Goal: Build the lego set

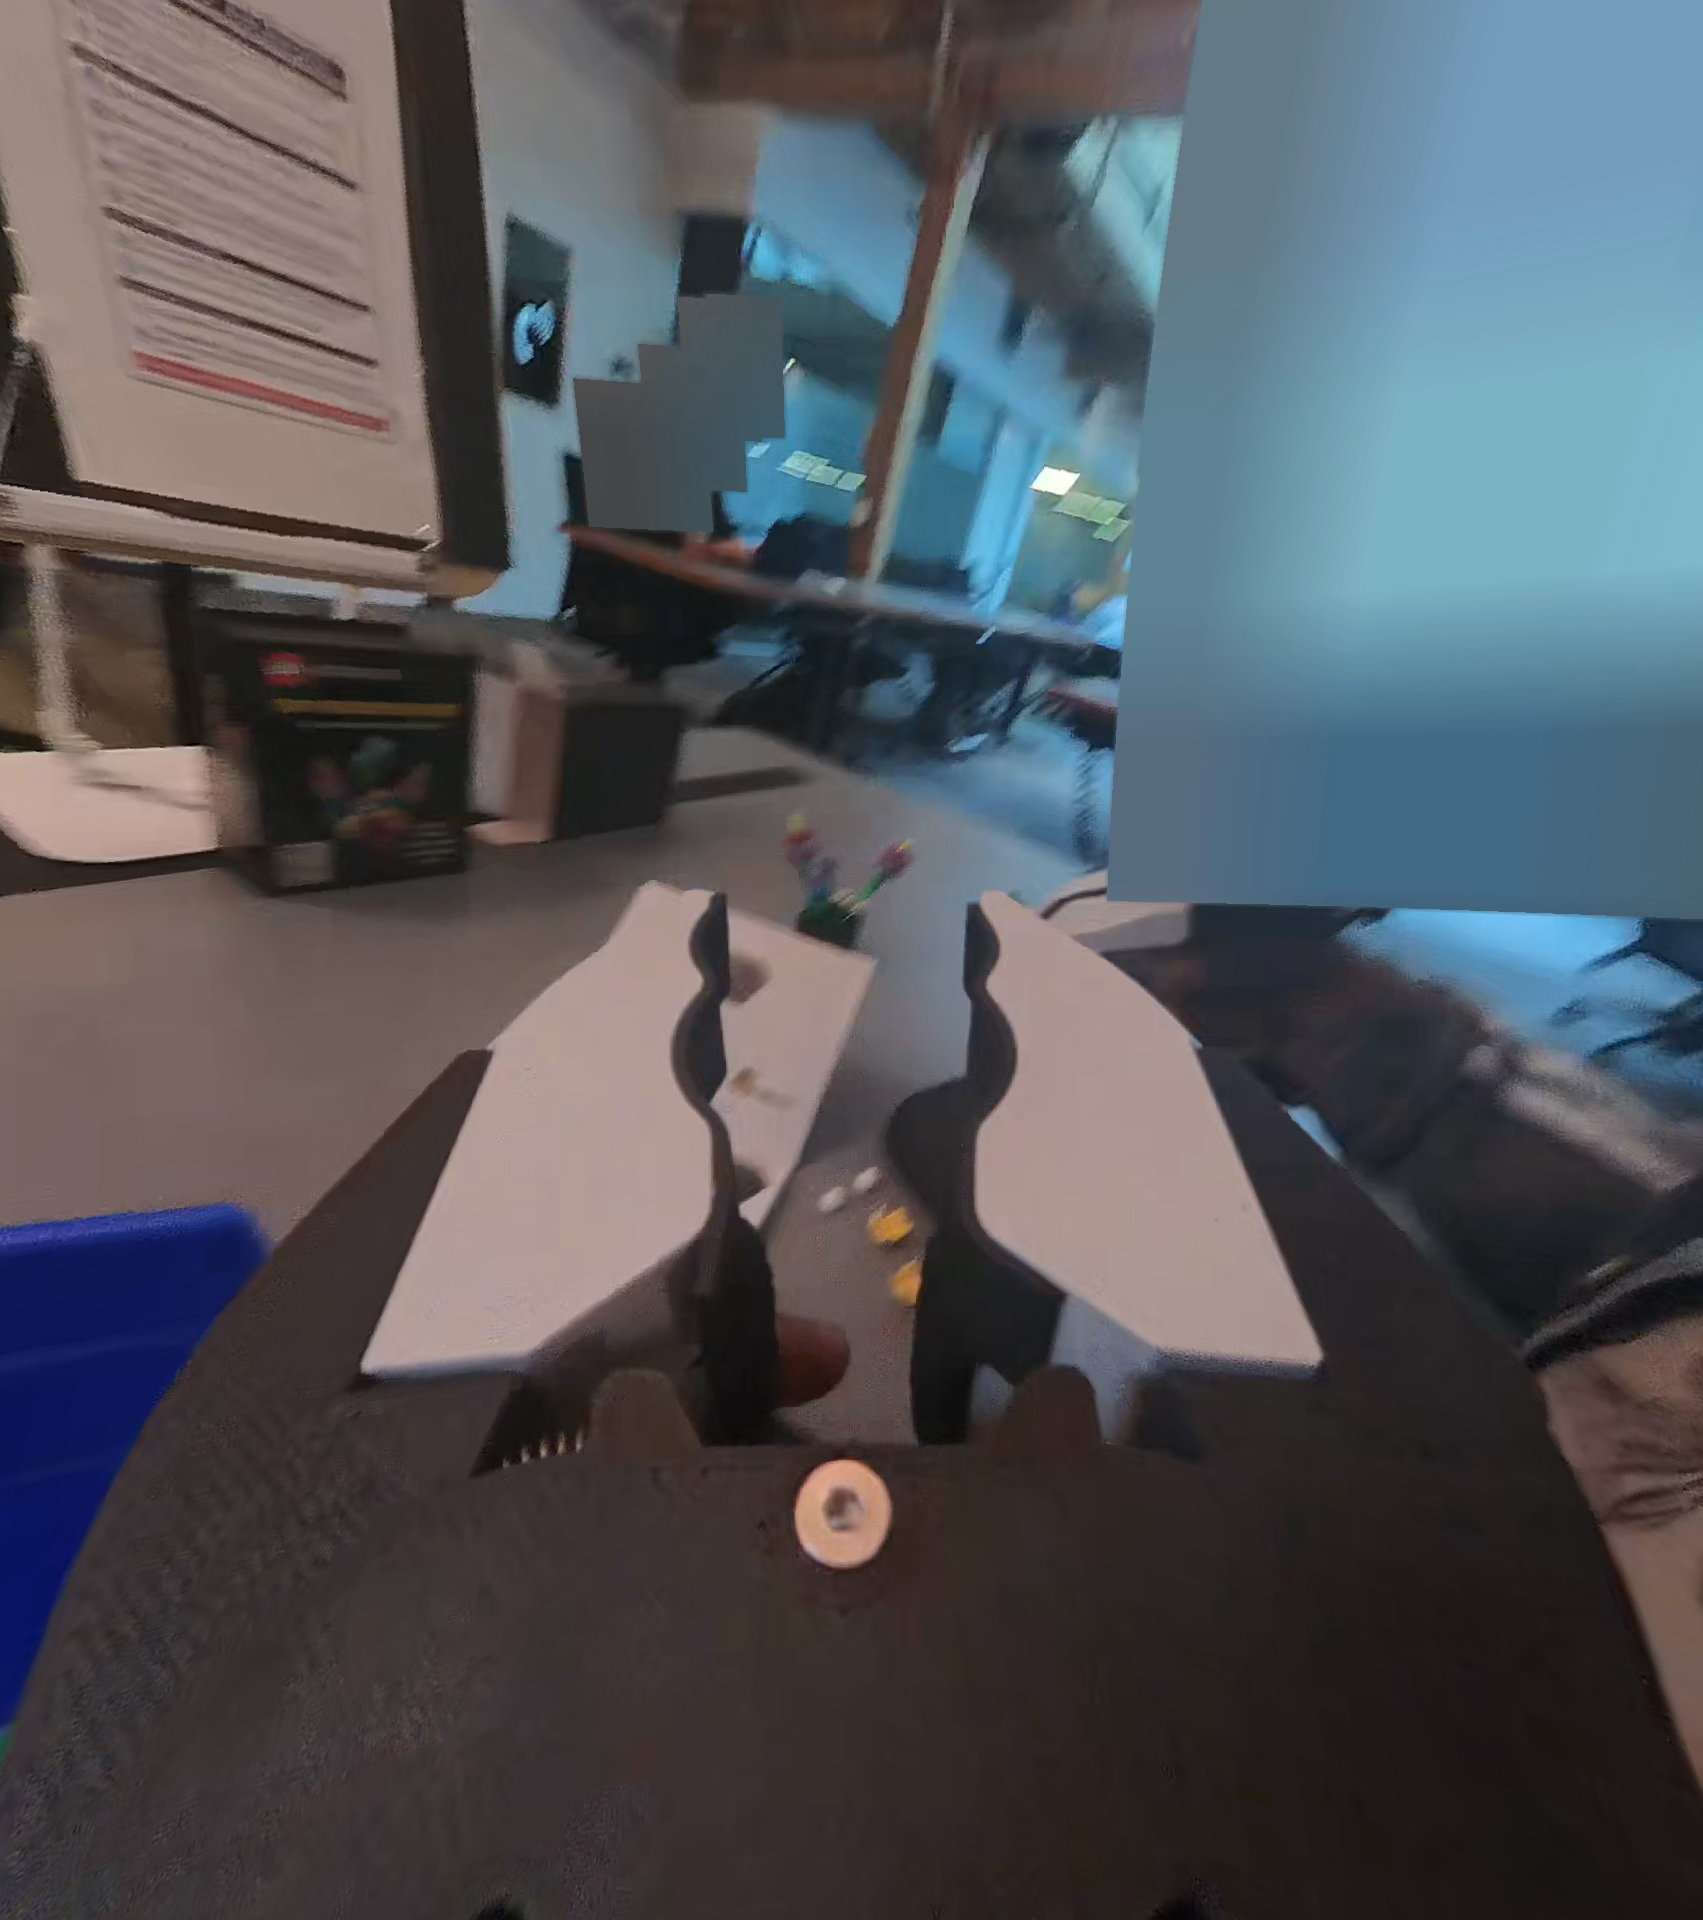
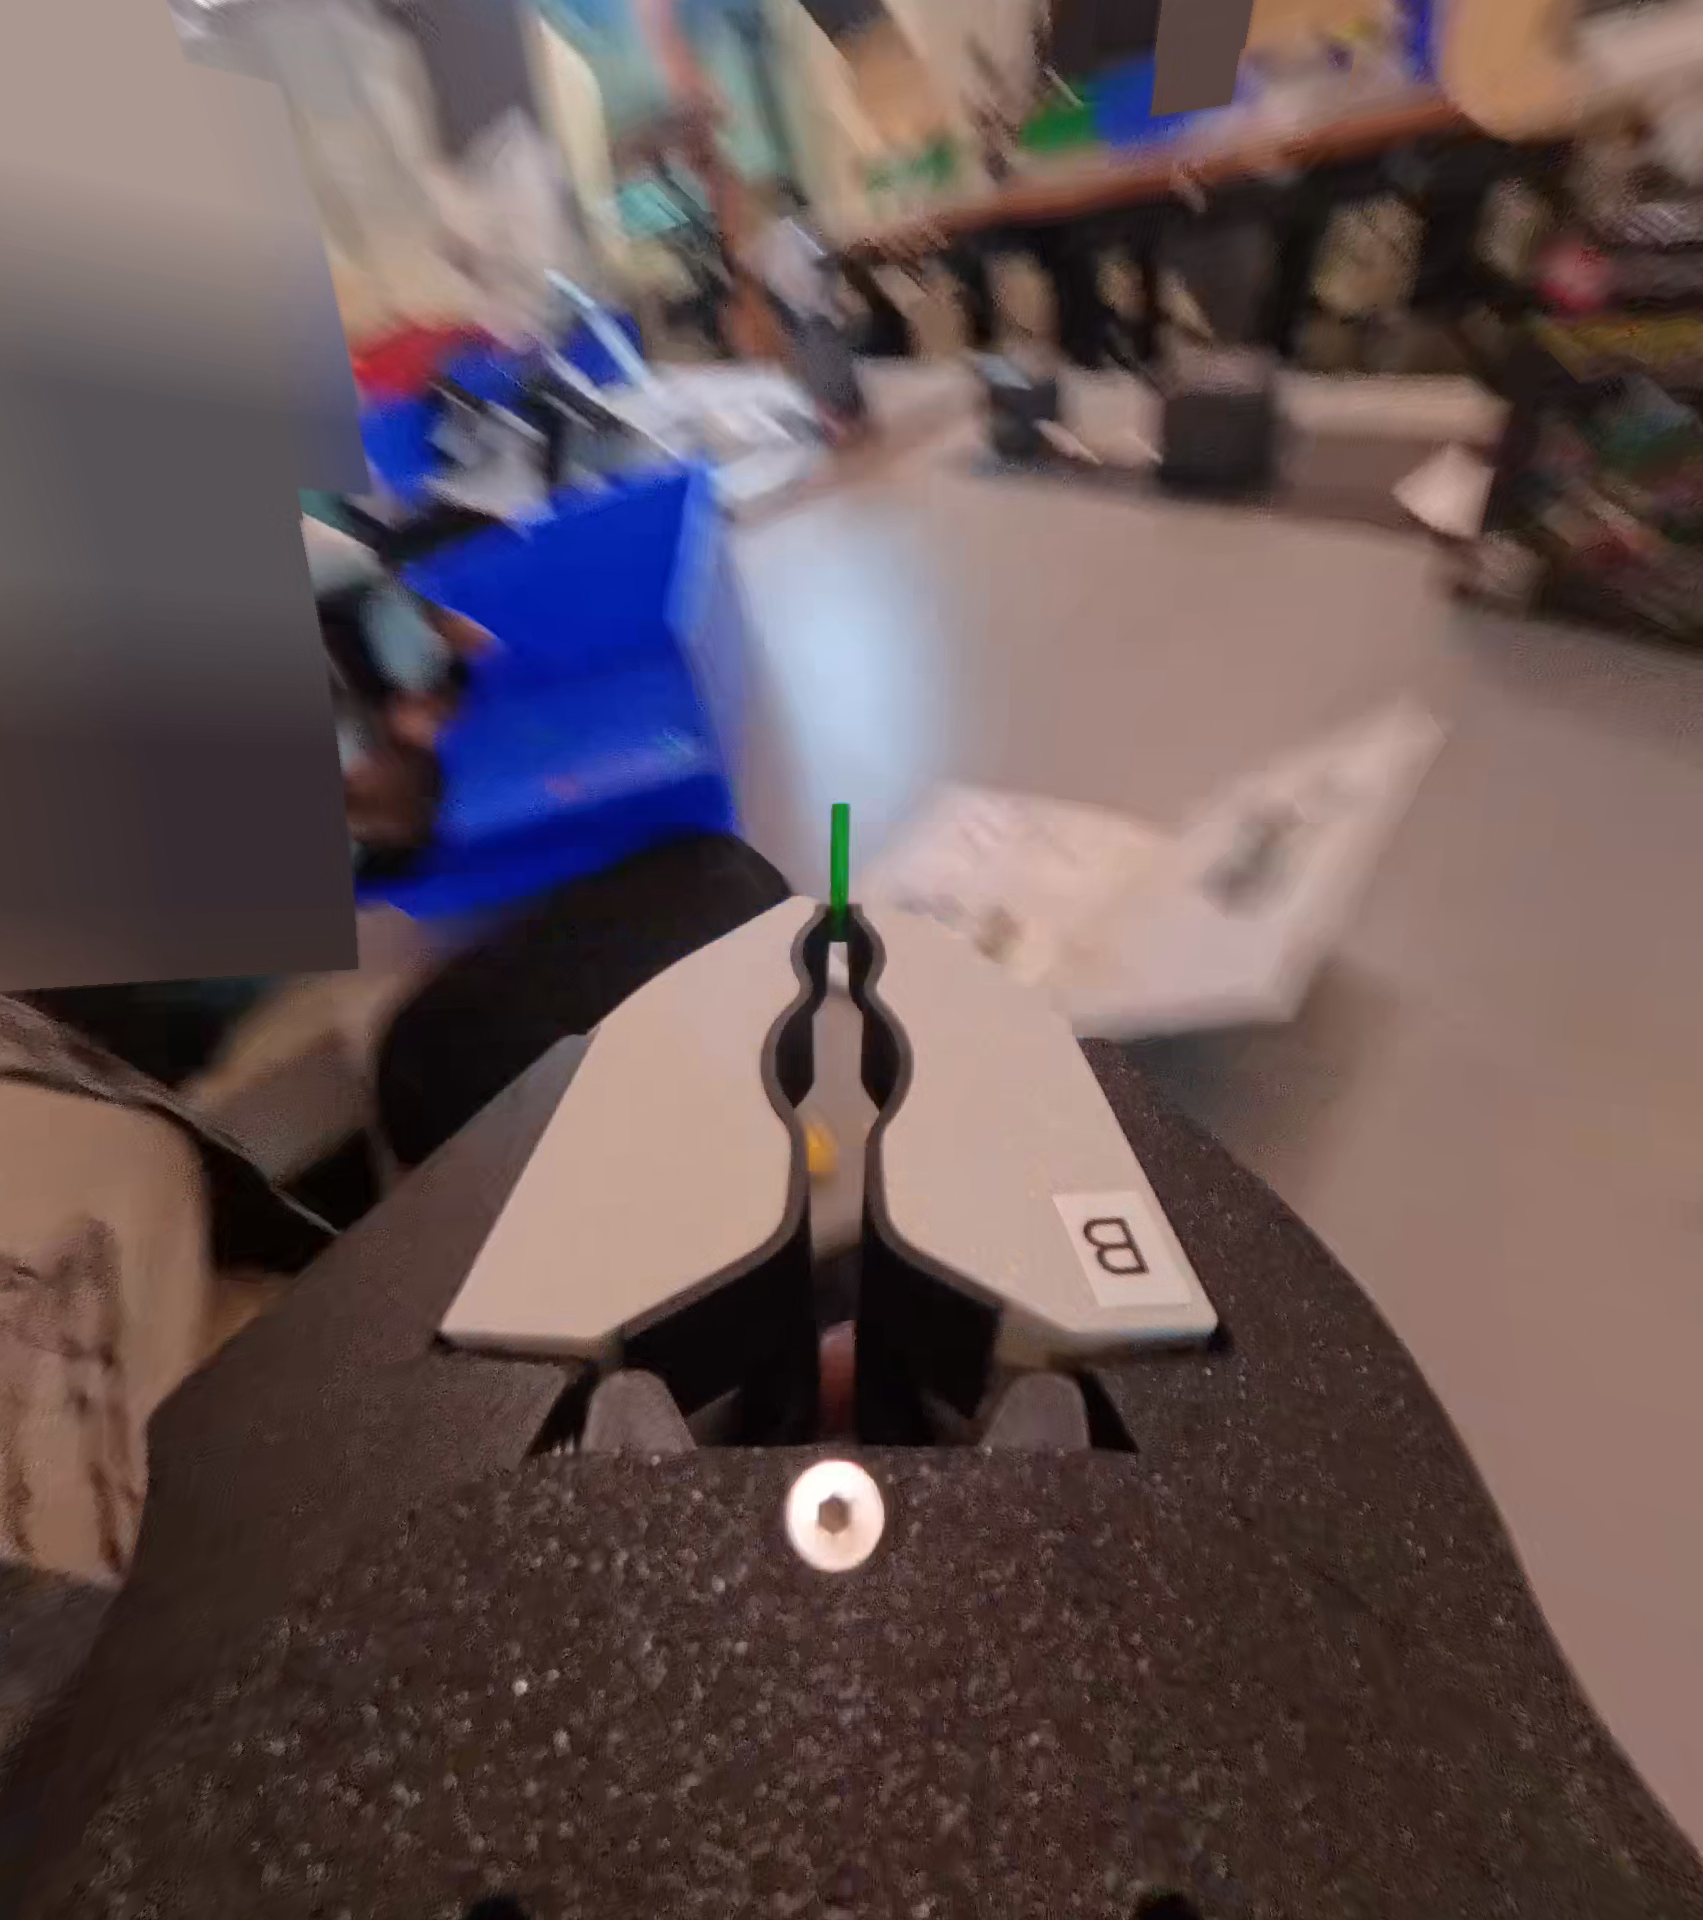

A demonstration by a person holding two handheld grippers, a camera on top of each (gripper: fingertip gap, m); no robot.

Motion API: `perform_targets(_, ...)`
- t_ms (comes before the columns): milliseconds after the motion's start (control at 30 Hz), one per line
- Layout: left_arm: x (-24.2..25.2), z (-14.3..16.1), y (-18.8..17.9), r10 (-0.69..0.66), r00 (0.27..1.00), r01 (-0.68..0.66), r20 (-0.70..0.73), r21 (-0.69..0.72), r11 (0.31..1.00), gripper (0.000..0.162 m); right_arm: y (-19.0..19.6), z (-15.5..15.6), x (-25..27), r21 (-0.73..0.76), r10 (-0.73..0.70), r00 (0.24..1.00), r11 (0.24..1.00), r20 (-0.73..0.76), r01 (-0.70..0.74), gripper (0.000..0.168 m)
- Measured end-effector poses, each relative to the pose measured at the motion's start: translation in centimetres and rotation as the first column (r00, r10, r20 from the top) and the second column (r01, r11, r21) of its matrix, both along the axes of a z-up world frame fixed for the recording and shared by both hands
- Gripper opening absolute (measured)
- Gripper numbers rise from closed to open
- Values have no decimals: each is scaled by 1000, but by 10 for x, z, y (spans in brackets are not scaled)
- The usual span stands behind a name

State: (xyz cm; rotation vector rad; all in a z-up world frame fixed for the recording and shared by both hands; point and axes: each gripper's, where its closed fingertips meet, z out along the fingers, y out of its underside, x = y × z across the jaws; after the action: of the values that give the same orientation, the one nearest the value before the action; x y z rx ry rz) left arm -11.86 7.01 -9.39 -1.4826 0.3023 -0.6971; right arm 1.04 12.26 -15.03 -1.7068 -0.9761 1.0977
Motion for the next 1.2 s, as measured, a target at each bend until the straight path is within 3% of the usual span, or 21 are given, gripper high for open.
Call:
perform_targets(67,0,-14,4,30,992,-33,-125,-23,999,43,7,-36,41,-54,-84,974,994,208,97,3)
perform_targets(167,11,-25,8,-31,990,21,-140,-67,998,43,-5,-77,71,-112,-78,890,983,449,143,3)
perform_targets(367,27,-31,11,-111,990,101,-86,-112,989,43,-14,-103,70,-115,-77,785,976,615,186,3)
perform_targets(567,16,-40,9,-58,986,40,-158,-116,992,42,-13,-104,70,-163,-73,768,960,636,226,4)
perform_targets(733,15,-43,9,-68,990,52,-126,-129,990,43,-15,-103,68,-194,-71,773,950,630,245,10)
perform_targets(967,16,-42,7,-75,986,58,-150,-118,991,43,-11,-92,68,-140,-109,788,961,606,240,14)
perform_targets(1033,15,-43,6,-74,986,57,-148,-122,991,43,-8,-82,61,-102,-120,827,972,550,209,22)
perform_targets(1200,14,-41,3,-74,988,54,-137,-140,989,44,-7,-50,37,30,-125,917,992,379,123,62)
